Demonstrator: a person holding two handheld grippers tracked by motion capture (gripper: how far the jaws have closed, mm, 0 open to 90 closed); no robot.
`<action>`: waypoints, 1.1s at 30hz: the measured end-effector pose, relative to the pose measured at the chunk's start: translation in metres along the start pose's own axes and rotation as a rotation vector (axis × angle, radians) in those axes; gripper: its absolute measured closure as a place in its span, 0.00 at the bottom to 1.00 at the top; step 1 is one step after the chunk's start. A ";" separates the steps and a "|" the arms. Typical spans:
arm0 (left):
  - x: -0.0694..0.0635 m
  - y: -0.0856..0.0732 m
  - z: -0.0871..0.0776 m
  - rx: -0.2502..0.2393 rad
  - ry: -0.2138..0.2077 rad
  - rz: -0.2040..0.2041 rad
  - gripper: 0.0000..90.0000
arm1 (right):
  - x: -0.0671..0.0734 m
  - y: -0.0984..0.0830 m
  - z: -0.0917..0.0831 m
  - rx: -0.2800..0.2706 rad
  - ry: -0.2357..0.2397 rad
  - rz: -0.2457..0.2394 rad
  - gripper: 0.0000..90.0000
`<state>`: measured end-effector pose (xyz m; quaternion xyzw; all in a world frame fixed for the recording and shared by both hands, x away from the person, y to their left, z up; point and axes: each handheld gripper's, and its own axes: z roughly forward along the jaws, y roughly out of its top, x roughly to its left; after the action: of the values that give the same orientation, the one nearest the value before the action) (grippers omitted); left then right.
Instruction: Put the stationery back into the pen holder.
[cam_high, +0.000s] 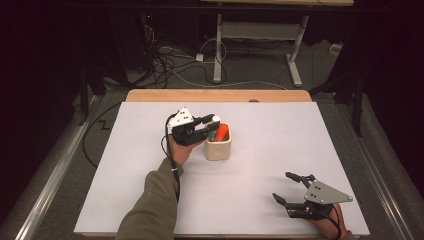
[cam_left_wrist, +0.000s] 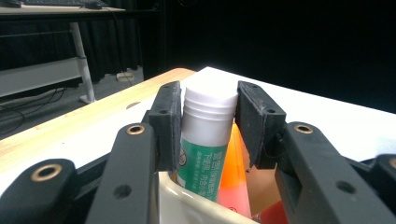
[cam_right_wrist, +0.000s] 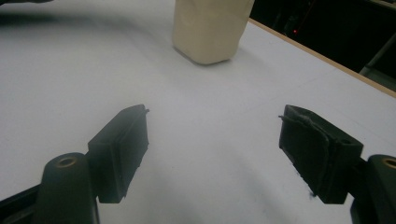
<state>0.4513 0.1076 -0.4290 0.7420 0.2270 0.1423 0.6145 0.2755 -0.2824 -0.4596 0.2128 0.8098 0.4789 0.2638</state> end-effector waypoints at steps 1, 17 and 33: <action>0.000 0.001 0.000 -0.007 0.003 -0.001 0.67 | 0.000 0.000 0.000 -0.002 -0.001 0.003 0.27; -0.007 0.012 -0.007 0.004 0.033 0.048 0.65 | 0.001 0.000 0.000 0.000 0.002 0.003 0.28; -0.019 0.025 -0.014 0.078 0.131 0.121 0.40 | 0.001 0.001 0.001 -0.002 0.000 0.001 0.28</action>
<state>0.4323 0.1062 -0.4007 0.7669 0.2268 0.2182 0.5593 0.2750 -0.2811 -0.4596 0.2131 0.8091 0.4799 0.2639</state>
